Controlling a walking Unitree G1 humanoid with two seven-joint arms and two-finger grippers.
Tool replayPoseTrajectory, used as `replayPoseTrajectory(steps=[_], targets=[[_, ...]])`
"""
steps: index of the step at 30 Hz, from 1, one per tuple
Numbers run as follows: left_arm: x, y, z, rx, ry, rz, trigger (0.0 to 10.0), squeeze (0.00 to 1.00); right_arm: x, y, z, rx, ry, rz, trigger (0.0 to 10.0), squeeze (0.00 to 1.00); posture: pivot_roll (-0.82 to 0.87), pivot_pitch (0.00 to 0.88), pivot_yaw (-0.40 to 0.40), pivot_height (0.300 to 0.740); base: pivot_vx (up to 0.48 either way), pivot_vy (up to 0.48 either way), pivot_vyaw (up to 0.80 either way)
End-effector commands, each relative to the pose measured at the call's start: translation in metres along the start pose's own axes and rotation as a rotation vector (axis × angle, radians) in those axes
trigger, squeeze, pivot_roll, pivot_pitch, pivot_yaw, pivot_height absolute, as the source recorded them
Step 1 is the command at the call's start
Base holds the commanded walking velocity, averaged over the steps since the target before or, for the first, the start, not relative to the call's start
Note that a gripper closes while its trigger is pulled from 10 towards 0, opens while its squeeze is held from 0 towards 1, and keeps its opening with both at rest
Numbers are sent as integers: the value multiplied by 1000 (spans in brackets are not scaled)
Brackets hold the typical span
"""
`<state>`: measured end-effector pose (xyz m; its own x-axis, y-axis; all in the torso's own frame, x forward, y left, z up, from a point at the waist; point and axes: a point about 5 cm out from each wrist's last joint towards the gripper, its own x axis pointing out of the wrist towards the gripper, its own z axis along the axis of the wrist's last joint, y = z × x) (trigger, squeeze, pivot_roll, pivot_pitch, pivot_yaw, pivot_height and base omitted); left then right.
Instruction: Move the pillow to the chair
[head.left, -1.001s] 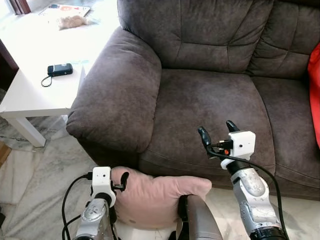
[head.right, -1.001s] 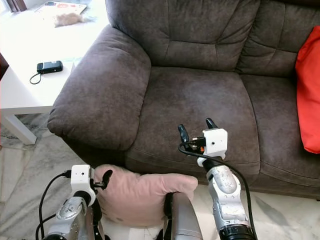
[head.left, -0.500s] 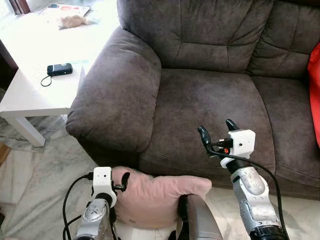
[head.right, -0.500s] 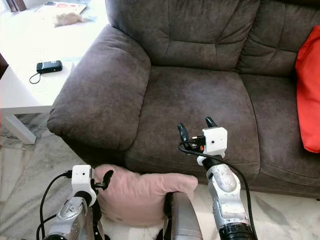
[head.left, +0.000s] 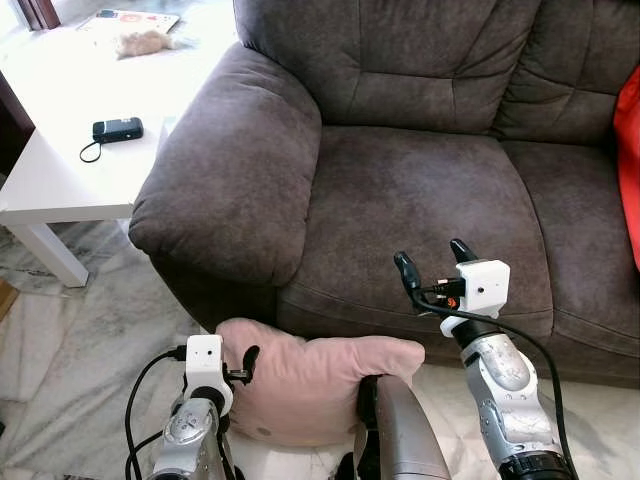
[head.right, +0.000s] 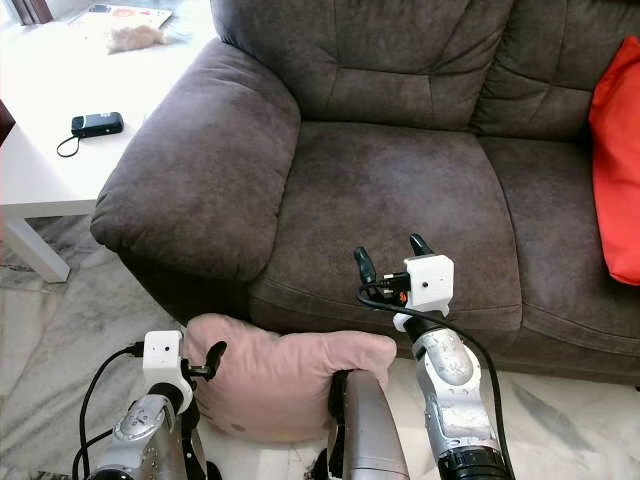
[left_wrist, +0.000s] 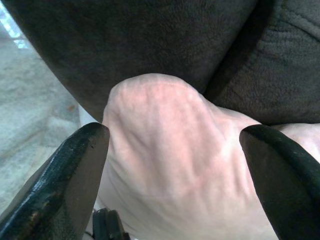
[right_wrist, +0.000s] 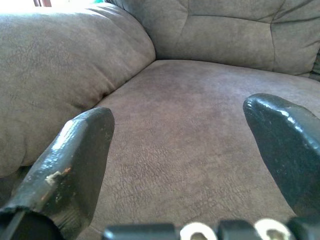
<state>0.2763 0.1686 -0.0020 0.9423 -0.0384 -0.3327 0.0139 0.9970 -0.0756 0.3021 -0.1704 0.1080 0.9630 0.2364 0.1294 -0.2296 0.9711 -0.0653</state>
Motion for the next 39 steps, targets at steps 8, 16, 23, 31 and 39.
replayPoseTrajectory(steps=[8,16,23,31,39], targets=[[6,7,-8,43,168,-17,10000,0,-2,-3,5,0,-13,-4,10000,0,-42,169,-88,514,0,0,0],[14,14,7,8,140,-3,10000,0,-2,-6,15,-14,-38,10,10000,0,-64,191,-108,514,0,0,0],[14,14,8,1,126,12,10000,1000,-5,-6,20,-22,-38,32,10000,0,-78,216,-139,514,0,0,0],[15,16,11,6,107,37,10000,1000,-6,-6,32,-31,-51,61,10000,0,-91,252,-173,514,0,0,0],[16,25,20,5,56,106,10000,0,-5,-4,52,30,-115,77,10000,0,-84,289,-200,514,0,0,0]])
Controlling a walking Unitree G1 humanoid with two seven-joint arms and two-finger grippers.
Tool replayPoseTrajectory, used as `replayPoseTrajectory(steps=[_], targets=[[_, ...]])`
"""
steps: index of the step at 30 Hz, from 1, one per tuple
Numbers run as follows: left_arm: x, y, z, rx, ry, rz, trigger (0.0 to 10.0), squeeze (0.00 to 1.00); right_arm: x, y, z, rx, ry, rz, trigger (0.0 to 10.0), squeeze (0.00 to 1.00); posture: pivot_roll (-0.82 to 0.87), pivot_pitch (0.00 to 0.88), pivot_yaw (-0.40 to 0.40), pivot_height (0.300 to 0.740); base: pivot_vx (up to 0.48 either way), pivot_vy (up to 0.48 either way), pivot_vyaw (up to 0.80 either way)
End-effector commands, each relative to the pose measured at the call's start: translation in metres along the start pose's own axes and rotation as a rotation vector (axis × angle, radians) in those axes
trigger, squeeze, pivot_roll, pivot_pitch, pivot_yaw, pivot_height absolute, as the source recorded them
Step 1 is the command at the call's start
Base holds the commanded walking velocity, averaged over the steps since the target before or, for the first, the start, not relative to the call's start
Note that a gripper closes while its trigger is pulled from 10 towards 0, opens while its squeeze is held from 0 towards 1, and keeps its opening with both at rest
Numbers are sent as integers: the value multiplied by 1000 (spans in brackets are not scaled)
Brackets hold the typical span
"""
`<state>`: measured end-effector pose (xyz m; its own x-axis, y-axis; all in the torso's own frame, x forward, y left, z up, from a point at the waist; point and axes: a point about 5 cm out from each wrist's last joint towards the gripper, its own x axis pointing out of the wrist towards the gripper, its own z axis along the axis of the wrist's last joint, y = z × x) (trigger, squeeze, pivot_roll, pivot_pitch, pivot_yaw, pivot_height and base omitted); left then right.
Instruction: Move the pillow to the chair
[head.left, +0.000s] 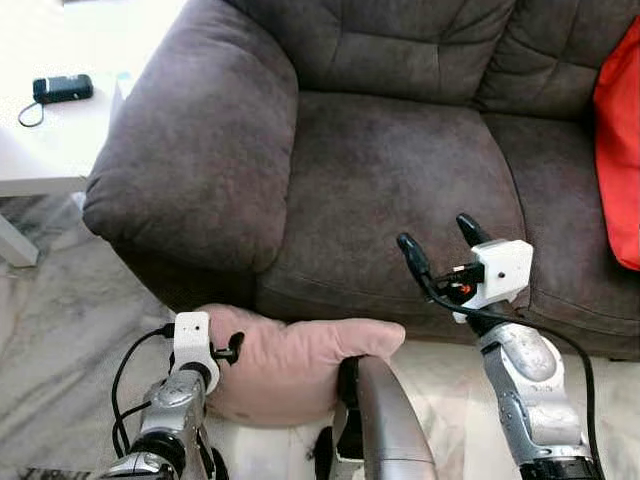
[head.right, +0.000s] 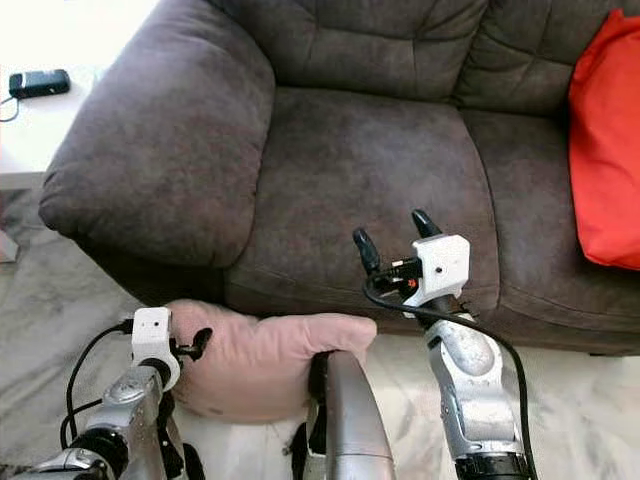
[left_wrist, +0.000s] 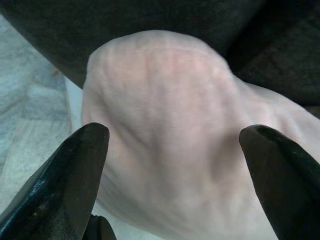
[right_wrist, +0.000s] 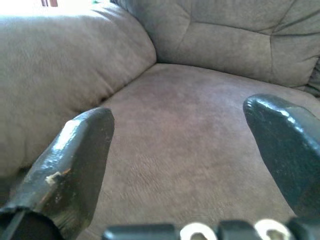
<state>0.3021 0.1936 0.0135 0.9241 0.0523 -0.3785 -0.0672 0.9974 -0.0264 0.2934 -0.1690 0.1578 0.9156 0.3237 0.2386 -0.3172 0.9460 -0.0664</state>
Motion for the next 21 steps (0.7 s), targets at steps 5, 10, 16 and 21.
replayPoseTrajectory(steps=[5,10,16,21], targets=[[-1,8,2,-22,-30,43,10000,0,3,0,8,54,-13,-20,10000,0,-77,316,-212,514,0,0,0],[-2,10,6,-32,-56,39,10000,0,1,4,12,65,-13,-8,10000,0,-84,338,-212,514,0,0,0],[-1,12,3,-60,-31,22,10000,0,-6,2,15,66,2,-13,10000,0,-106,350,-219,514,0,0,0],[0,12,4,-60,-26,4,10000,0,-10,0,18,57,11,-18,10000,0,-123,352,-226,514,0,0,0]])
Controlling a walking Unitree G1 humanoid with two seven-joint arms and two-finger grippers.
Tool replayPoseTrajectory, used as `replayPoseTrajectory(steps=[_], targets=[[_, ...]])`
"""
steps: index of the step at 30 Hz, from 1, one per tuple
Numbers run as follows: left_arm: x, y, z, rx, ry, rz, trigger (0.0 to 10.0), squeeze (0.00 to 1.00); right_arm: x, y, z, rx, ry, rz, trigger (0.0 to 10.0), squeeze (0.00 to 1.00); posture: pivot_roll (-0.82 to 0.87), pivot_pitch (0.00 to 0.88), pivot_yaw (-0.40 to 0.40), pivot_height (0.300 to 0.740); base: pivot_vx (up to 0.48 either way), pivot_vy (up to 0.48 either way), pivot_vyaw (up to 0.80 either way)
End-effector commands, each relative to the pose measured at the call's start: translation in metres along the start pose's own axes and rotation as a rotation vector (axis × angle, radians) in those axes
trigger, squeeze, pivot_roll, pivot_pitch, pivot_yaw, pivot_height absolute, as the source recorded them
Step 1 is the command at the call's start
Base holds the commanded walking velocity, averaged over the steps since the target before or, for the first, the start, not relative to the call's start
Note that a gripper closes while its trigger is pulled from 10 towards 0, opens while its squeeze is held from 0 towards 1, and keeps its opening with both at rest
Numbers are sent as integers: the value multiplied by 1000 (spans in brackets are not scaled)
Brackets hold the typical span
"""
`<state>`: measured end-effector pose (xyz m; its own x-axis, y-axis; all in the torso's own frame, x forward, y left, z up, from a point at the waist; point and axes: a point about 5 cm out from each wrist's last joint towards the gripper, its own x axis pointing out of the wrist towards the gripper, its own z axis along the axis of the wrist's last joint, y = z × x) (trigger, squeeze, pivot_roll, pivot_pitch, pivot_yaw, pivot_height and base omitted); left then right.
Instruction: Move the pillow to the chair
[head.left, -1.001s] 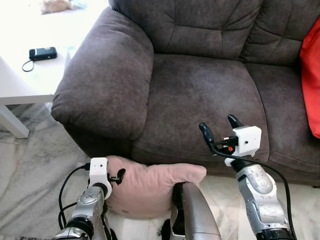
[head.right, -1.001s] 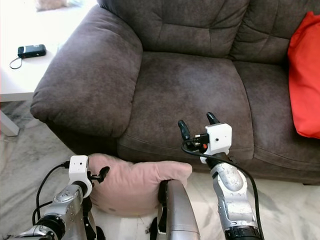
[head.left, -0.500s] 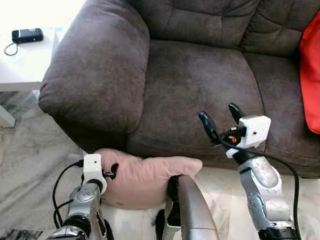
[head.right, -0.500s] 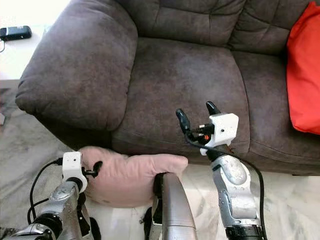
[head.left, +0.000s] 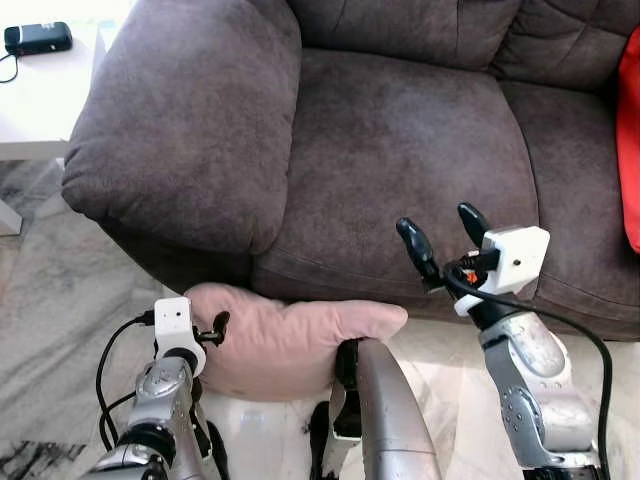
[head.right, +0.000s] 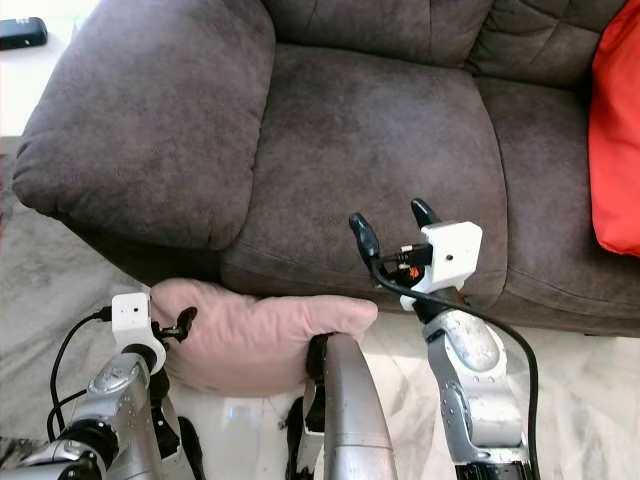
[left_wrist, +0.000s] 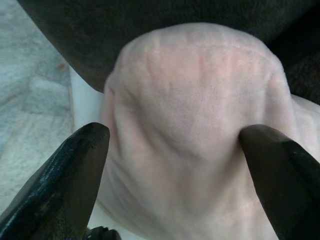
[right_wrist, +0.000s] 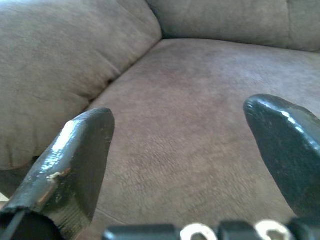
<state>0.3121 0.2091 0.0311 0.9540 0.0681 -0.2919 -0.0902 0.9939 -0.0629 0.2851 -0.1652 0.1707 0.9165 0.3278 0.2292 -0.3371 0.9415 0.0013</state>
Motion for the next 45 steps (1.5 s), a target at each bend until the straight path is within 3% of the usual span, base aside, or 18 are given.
replayPoseTrajectory(steps=[1,5,10,18,19,20,21,45], targets=[[-4,-2,-15,-12,67,-9,10000,0,-8,-7,5,-16,3,-22,10000,0,-130,356,-234,514,0,0,0],[-1,-2,-10,-24,83,-55,10000,0,-10,-6,7,-19,14,-19,10000,0,-142,360,-242,514,0,0,0],[0,1,-13,36,145,-44,10000,0,-11,-6,9,-20,20,-16,10000,0,-154,362,-251,514,0,0,0],[3,0,-6,24,121,-54,10000,0,-15,-9,12,-27,34,-14,10000,0,-166,361,-264,514,0,0,0],[4,0,-6,26,121,-53,9294,0,-15,-9,12,-28,36,-13,10000,0,-167,359,-264,514,0,0,0],[4,0,-6,26,121,-53,9294,0,-15,-9,12,-29,37,-12,10000,0,-168,359,-265,514,0,0,0],[4,0,-5,21,115,-48,0,0,-15,-8,12,-30,39,-10,10000,0,-169,359,-266,514,0,0,0],[2,6,-9,34,125,-14,0,0,-16,-11,15,-48,52,-6,10000,0,-182,355,-270,514,0,0,0]])
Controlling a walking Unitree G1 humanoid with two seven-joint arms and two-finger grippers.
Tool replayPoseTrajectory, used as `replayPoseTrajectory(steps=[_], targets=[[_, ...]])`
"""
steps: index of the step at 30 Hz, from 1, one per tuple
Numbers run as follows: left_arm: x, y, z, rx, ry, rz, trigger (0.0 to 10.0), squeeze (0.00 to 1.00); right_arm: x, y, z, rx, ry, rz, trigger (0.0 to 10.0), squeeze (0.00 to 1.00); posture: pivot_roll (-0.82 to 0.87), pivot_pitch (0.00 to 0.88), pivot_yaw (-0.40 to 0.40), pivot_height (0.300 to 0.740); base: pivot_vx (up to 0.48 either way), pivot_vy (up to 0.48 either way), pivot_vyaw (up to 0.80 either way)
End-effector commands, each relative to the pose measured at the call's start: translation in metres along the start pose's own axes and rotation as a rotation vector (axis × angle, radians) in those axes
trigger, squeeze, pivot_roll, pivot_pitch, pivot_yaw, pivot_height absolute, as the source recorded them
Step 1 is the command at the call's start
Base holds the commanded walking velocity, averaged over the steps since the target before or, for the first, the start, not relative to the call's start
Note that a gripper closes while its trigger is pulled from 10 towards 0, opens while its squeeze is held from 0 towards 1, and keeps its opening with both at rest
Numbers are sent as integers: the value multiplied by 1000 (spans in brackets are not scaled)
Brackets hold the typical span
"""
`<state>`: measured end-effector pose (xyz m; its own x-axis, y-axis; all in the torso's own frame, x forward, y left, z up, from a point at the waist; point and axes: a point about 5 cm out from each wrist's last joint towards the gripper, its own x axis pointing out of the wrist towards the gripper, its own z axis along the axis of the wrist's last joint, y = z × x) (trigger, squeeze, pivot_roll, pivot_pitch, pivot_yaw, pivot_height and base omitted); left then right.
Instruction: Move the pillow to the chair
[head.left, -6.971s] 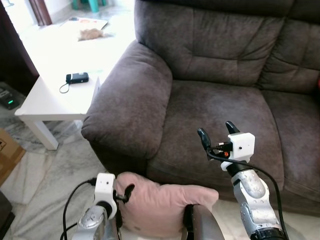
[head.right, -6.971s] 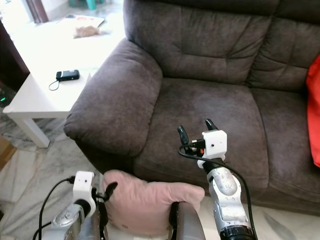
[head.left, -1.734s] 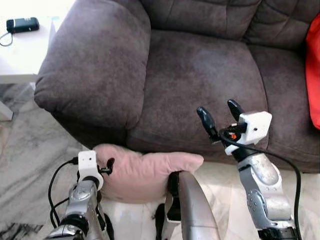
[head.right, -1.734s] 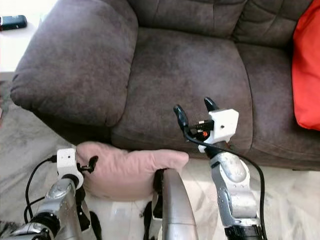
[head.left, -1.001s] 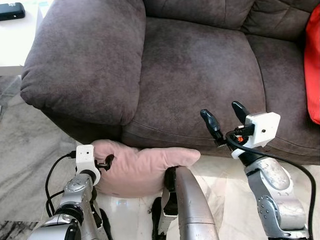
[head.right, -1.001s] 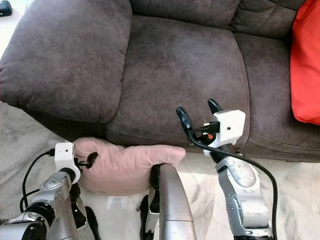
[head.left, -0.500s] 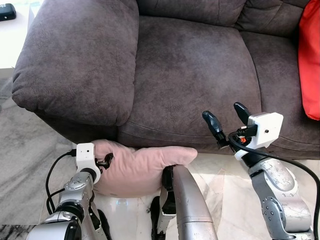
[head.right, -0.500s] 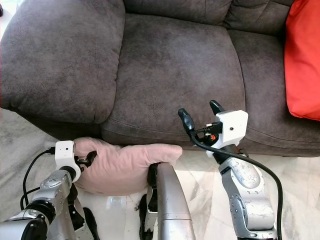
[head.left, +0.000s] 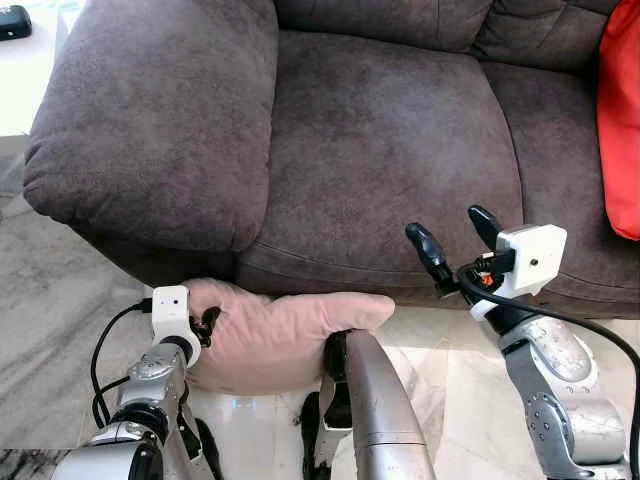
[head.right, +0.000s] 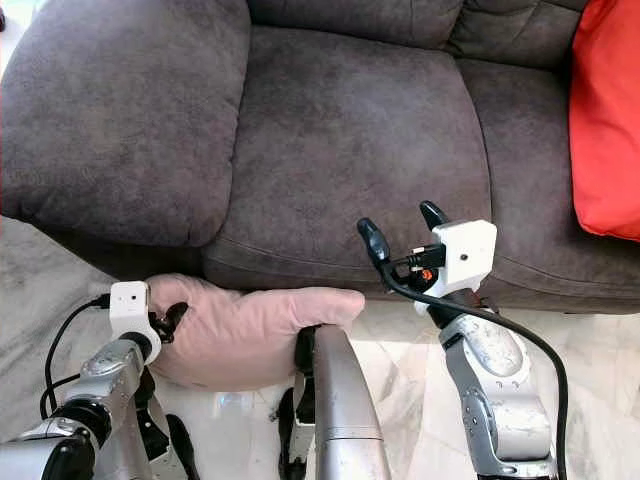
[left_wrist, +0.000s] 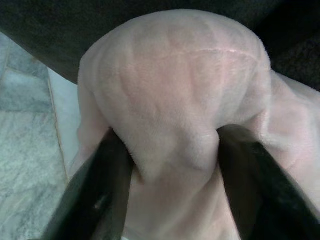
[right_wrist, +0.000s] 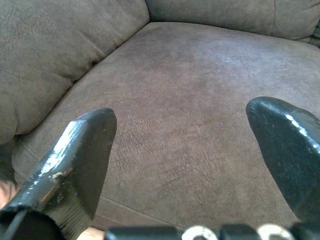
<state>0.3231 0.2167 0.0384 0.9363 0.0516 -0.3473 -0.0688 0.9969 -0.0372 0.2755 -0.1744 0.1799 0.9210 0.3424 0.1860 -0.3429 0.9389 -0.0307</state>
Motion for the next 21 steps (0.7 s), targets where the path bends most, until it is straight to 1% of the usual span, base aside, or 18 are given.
replayPoseTrajectory(steps=[1,8,21], targets=[[-6,0,-20,5,67,0,0,0,-7,-6,2,-17,8,-19,10000,0,-182,355,-270,514,0,0,0],[-7,4,-21,10,70,12,0,0,-6,-5,1,-13,7,-19,10000,0,-177,354,-266,514,0,0,0],[-7,2,-22,25,67,11,0,0,-3,0,-2,7,1,-21,10000,0,-157,348,-250,514,0,0,0]])
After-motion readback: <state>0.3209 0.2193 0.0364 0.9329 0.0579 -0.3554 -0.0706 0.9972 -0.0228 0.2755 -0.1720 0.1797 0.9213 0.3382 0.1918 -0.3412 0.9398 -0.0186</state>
